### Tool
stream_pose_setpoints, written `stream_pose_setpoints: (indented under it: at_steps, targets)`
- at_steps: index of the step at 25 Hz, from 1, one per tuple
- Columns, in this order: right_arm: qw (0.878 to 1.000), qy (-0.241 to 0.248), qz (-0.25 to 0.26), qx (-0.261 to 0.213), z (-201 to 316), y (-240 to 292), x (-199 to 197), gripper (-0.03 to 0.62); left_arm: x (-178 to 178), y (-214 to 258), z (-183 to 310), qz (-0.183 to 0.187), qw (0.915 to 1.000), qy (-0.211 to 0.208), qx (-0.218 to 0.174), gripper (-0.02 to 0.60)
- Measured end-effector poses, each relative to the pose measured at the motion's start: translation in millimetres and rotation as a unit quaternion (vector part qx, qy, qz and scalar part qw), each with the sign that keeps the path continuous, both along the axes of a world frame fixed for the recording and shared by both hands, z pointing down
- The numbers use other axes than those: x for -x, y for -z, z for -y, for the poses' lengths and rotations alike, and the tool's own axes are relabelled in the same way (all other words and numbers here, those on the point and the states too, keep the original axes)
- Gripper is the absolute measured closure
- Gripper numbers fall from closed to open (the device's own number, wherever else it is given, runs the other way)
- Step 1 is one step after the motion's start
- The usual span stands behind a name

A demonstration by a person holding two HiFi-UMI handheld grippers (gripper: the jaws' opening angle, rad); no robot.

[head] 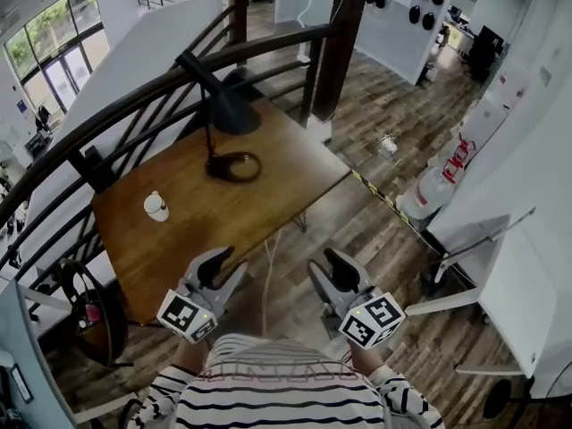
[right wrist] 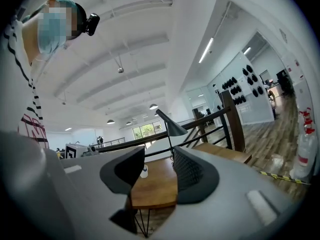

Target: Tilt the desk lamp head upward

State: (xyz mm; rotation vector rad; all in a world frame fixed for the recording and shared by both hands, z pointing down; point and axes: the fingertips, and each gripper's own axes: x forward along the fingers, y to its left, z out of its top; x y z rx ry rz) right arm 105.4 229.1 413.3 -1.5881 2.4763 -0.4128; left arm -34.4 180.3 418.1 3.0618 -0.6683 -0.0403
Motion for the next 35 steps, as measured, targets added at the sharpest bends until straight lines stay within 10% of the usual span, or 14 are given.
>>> stream_pose_setpoints:
  at_steps: [35]
  targets:
    - [0.998,0.037,0.056,0.008,352,-15,52,0.358,71,-23,332,-0.007,0.9967,0.076,0.028,0.385]
